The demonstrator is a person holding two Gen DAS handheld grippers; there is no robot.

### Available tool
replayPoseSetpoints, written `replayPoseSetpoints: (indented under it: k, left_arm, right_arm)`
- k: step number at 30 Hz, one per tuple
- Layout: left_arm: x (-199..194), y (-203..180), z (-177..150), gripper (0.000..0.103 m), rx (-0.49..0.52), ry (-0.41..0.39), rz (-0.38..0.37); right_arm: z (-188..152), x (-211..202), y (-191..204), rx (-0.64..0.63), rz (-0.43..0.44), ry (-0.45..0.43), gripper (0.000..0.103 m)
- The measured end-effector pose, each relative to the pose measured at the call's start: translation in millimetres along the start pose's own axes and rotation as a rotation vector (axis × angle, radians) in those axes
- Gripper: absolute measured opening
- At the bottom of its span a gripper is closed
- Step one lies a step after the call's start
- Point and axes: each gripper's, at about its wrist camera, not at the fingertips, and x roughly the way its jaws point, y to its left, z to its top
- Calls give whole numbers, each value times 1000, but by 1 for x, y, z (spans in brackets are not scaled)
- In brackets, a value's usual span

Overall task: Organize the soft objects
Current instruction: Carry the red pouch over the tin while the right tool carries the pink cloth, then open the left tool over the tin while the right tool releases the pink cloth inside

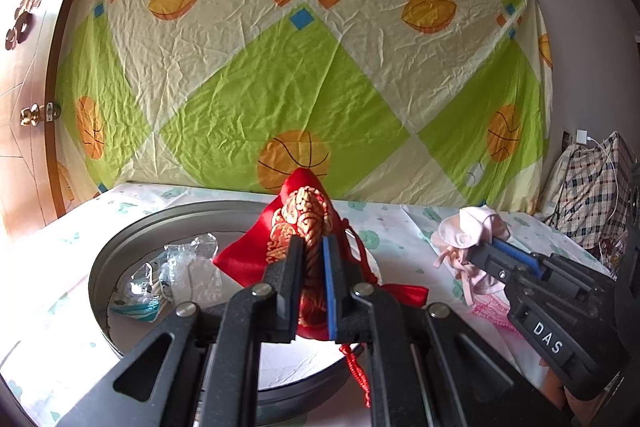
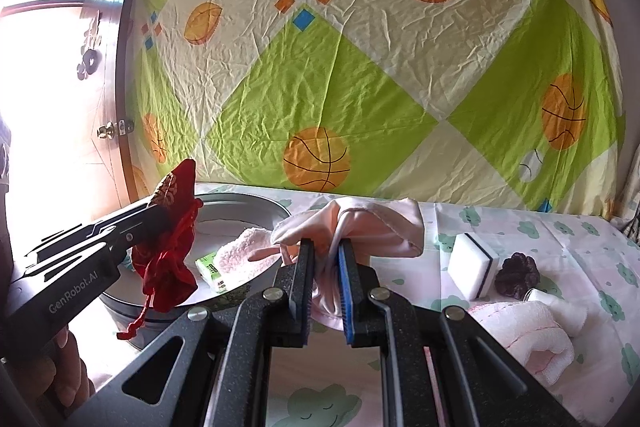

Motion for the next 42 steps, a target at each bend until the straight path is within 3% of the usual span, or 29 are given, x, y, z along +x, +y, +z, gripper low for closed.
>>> replayPoseSetpoints:
  k: [13,23,31,42]
  left_arm:
    - [-5,20,4,7,-14,-1,22]
    - [-7,54,26,7,-19,-13,92]
    - [19,86,32,7,-24,77,143]
    - [50,116,22,7,-54,200,166]
  right_arm:
    - [6,11,17,-26,43,16,13]
    - [45,35,47,-36,181,33,13]
    - [57,82,82,-66,259,126,13]
    - [45,125,101,-72,296,237,14]
